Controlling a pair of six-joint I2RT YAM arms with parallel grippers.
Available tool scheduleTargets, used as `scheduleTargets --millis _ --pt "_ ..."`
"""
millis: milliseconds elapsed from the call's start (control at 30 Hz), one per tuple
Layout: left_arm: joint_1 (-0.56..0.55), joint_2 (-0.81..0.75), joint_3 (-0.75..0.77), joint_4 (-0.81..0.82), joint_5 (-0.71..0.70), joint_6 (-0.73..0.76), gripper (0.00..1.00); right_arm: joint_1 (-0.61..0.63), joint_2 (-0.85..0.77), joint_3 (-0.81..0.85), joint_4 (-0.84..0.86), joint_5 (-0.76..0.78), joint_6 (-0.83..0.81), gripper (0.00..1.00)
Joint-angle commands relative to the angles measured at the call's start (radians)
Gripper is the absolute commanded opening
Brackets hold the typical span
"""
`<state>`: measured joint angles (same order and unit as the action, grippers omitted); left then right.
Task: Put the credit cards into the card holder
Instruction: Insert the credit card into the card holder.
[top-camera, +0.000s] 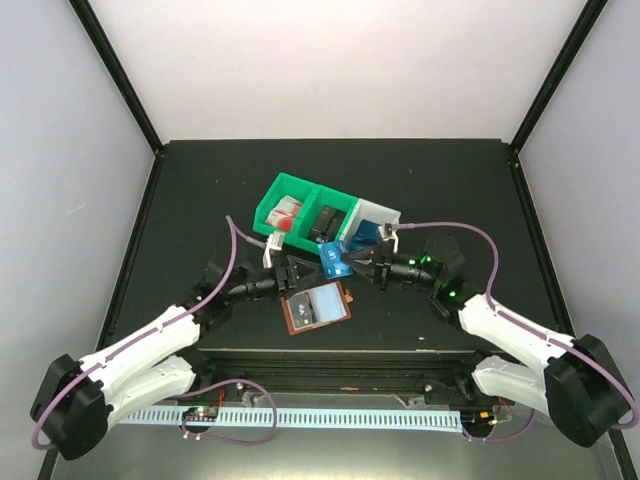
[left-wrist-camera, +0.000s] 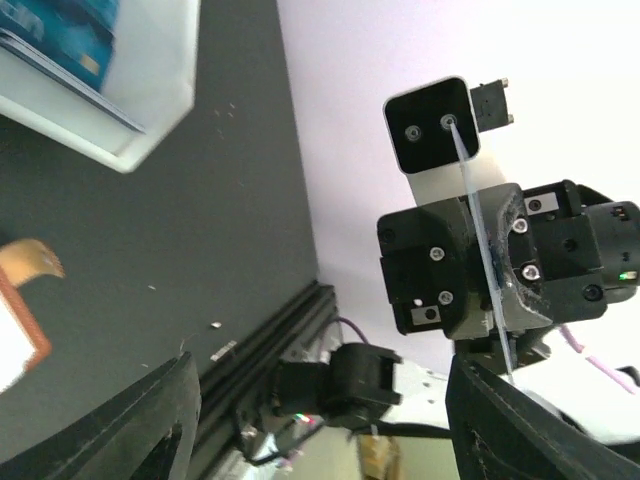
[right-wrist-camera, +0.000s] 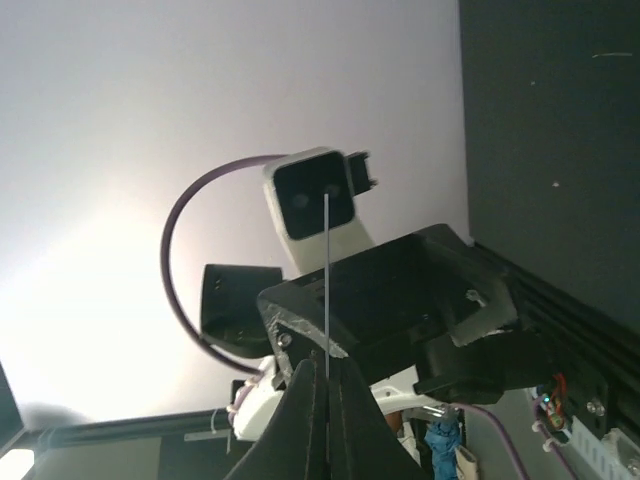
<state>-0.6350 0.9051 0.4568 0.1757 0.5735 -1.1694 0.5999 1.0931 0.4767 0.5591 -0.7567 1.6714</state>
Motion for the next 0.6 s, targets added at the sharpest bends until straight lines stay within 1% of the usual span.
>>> scheduleTargets --millis 0,100,167,433,567 --pt "0.002 0.016 -0.018 0.24 0.135 -0.171 0.68 0.008 -0.031 -0.026 0.078 -0.034 0.062 0.01" --pt "0.001 0.032 -0.029 0.332 0.168 -0.233 0.67 0.008 -0.032 -0.035 0.078 -0.036 0.062 0.01" --pt "0.001 0.029 -0.04 0.364 0.171 -0.263 0.67 0.008 -0.026 -0.039 0.077 -0.036 0.063 0.01" --pt "0.003 -0.047 -0.08 0.27 0.064 -0.265 0.72 0.008 0.0 -0.039 0.046 -0.009 0.035 0.01" --pt "0.004 -0.051 -0.087 0.283 0.039 -0.284 0.73 0.017 0.013 -0.026 0.02 -0.005 0.014 0.01"
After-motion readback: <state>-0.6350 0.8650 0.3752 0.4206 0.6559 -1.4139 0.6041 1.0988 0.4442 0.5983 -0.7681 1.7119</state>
